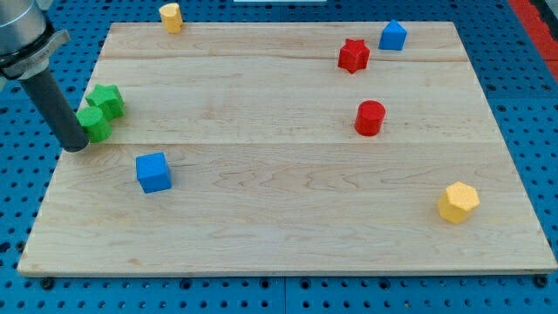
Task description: Move the blue cube to the bottom right
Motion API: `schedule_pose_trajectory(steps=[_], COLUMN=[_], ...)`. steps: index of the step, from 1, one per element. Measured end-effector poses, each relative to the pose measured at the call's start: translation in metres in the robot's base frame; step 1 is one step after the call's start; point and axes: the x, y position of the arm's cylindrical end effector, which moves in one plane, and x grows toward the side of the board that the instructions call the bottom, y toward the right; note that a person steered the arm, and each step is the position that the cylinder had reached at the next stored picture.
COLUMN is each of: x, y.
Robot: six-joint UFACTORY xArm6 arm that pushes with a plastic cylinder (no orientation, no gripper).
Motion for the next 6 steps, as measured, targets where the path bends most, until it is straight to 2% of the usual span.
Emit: schedule_pose_trajectory(steps=[1, 2, 4, 5, 6], x=[0.007, 0.042, 0.03, 0.06, 0.086], y=[0.0, 0.048, 0.229, 0.274, 0.234])
